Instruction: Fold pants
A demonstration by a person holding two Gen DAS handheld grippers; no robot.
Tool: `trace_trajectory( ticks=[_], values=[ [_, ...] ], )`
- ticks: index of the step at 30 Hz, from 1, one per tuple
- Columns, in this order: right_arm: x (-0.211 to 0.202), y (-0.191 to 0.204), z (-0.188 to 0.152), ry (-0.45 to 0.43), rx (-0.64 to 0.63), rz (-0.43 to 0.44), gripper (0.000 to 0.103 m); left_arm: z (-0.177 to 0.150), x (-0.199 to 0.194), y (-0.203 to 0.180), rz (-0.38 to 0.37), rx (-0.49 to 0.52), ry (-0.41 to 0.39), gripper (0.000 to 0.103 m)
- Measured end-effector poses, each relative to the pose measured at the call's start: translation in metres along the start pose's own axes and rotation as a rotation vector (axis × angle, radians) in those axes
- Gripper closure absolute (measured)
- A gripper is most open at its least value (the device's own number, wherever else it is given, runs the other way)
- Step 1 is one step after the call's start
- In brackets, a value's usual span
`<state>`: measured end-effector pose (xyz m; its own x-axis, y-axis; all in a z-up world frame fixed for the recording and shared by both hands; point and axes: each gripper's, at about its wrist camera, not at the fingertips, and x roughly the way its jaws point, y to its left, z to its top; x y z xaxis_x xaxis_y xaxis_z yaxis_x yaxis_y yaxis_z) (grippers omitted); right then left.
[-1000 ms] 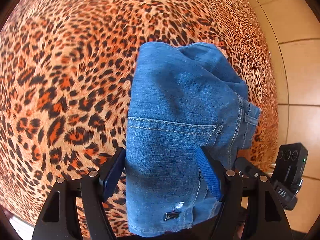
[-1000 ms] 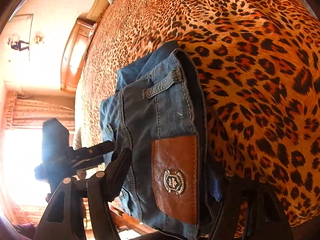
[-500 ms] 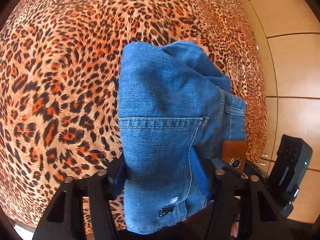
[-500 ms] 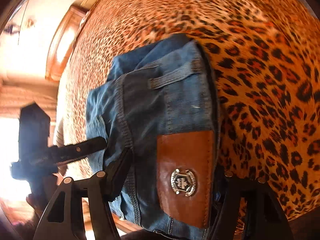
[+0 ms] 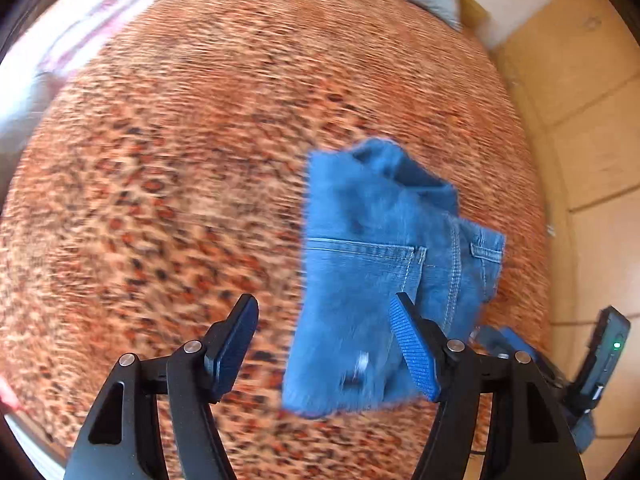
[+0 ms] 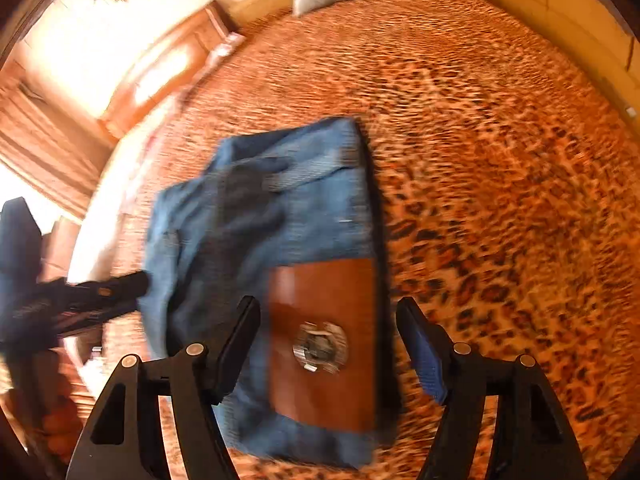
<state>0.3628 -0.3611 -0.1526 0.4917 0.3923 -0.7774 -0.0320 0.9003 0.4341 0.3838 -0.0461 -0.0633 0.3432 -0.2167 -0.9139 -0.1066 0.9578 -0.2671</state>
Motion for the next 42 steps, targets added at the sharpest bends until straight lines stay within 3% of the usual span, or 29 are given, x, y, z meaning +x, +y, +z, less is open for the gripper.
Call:
trace_trajectory(
  ticks=[2,3,7,14,16,19,24,29,33,42],
  values=[
    [0.004,-0.004,-0.003,0.019,0.024,-0.044,0.027,-0.007,0.002,0.013,0.066,0.003,-0.023,0.035],
    [0.005,-0.006,-0.008,0.018,0.023,-0.024,0.027,-0.015,0.006,0.016,0.112,0.009,-0.032,0.035],
    [-0.005,0.008,-0.03,-0.001,-0.055,-0.059,0.027,-0.051,0.028,0.006,0.193,0.057,-0.011,0.035],
    [-0.062,0.045,-0.064,-0.176,-0.18,-0.188,0.014,-0.09,0.022,-0.015,0.227,0.133,-0.069,0.035],
    [-0.077,0.051,-0.072,-0.23,-0.201,-0.236,0.004,-0.098,0.016,-0.017,0.211,0.144,-0.089,0.035],
    [-0.09,0.052,-0.079,-0.223,-0.193,-0.267,0.0,-0.103,0.003,-0.014,0.186,0.136,-0.132,0.035],
    [-0.105,0.05,-0.096,-0.245,-0.164,-0.246,0.0,-0.114,-0.011,-0.01,0.185,0.149,-0.205,0.035],
    [-0.11,0.044,-0.109,-0.243,-0.122,-0.169,0.0,-0.125,-0.019,-0.011,0.209,0.185,-0.207,0.036],
    [-0.114,0.035,-0.113,-0.246,-0.098,-0.093,0.0,-0.142,-0.034,-0.018,0.234,0.212,-0.26,0.035],
    [-0.134,0.006,-0.139,-0.297,-0.119,-0.123,0.0,-0.194,-0.05,-0.056,0.256,0.243,-0.335,0.035]
  ],
)
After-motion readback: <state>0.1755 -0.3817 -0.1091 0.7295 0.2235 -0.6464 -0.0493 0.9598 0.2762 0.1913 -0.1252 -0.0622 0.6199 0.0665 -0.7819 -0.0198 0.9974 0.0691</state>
